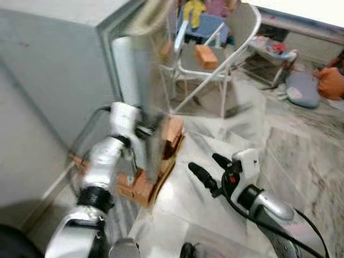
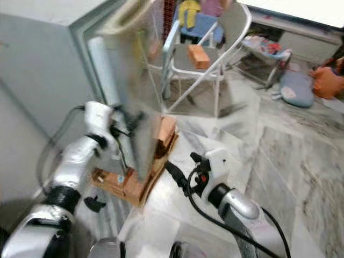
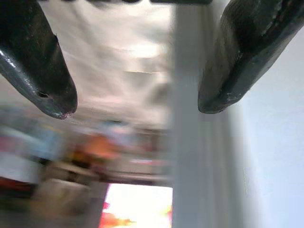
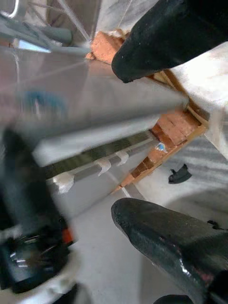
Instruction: Restocking fridge
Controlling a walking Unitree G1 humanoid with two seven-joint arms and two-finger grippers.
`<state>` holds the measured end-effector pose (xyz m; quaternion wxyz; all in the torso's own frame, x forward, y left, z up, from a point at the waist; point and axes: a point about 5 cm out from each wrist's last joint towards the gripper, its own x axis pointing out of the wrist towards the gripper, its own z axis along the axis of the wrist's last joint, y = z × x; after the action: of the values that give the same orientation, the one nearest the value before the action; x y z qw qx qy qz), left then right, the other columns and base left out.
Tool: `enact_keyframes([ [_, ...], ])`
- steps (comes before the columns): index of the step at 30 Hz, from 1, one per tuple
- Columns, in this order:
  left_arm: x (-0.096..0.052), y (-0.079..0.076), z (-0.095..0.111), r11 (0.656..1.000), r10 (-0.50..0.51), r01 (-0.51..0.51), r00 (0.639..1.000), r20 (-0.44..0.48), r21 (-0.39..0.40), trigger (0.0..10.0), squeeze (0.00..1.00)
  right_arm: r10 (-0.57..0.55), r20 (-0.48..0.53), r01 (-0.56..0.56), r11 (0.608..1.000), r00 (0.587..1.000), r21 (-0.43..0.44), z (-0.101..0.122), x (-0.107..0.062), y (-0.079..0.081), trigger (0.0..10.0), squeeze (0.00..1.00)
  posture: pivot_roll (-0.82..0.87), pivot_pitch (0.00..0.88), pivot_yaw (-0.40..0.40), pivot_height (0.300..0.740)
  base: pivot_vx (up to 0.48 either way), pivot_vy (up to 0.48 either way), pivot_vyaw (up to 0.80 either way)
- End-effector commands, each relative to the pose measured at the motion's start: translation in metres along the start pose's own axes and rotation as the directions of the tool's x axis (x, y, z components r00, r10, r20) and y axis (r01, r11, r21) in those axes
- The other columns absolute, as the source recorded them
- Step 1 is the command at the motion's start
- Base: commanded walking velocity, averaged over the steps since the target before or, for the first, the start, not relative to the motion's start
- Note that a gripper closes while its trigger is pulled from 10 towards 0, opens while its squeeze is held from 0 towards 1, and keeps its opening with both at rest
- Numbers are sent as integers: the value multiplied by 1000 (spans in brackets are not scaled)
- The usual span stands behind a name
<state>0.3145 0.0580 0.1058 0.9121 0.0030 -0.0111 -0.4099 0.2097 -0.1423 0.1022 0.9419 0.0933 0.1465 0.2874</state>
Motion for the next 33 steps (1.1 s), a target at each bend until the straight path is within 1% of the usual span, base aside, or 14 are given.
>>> enact_keyframes([
  [1,2,-10,-9,998,-46,48,998,-45,50,10000,0,-9,4,9,1000,1000,-11,1,-5,-1,10000,0,41,63,-74,740,0,0,0],
  [5,-4,5,-15,998,46,-43,997,-64,56,10000,0,-7,11,7,1000,1000,-12,3,-4,0,10000,0,38,57,-67,740,0,0,0],
  [8,-19,26,-13,987,153,-149,986,-68,61,10000,0,-6,13,7,1000,1000,-9,4,-4,1,10000,0,50,55,-63,740,0,0,0],
  [9,-29,37,-13,979,198,-193,978,-72,62,10000,0,-4,15,4,1000,1000,-4,3,-3,1,10000,0,55,54,-63,740,0,0,0],
  [14,-54,51,-16,958,281,-275,956,-82,76,10000,0,-3,17,3,1000,1000,-1,1,-1,1,10000,0,70,52,-64,740,61,-326,0],
  [15,-54,51,-16,958,281,-275,956,-82,76,10000,0,-3,17,3,1000,1000,-1,1,-1,1,10000,0,70,52,-64,740,304,-368,0],
  [19,-80,60,-27,924,379,-371,920,-103,88,10000,0,-45,36,46,999,998,-25,0,3,-3,10000,0,70,46,-48,740,304,-368,0],
  [20,-97,65,-33,894,446,-438,887,-118,91,10000,0,-134,79,138,989,988,-45,5,7,-13,10000,0,58,42,-32,740,255,-405,0],
  [21,-97,65,-33,894,446,-438,887,-118,91,10000,0,-134,79,138,989,988,-45,5,7,-13,10000,0,58,42,-32,740,255,-405,0],
  [22,-109,66,-36,874,486,-477,864,-129,94,10000,0,-198,112,205,978,974,-51,8,8,-21,10000,0,59,40,-30,740,0,-424,0],
  [26,-132,68,-39,829,559,-549,818,-137,107,10000,0,-326,179,341,938,928,-60,18,11,-34,10000,0,77,29,-25,740,0,-432,0],
  [30,-137,69,-35,805,592,-580,800,-102,125,10000,0,-357,199,377,923,913,-72,21,14,-37,10000,0,86,26,-24,740,137,-411,0],
  [31,-142,69,-33,780,624,-611,777,-86,133,10000,0,-380,210,405,910,901,-87,22,17,-39,10000,0,95,21,-30,740,296,-375,0],
  [33,-143,68,-33,773,632,-620,770,-86,134,10000,0,-391,215,417,905,895,-89,22,20,-41,10000,0,100,20,-35,740,296,-375,0],
])
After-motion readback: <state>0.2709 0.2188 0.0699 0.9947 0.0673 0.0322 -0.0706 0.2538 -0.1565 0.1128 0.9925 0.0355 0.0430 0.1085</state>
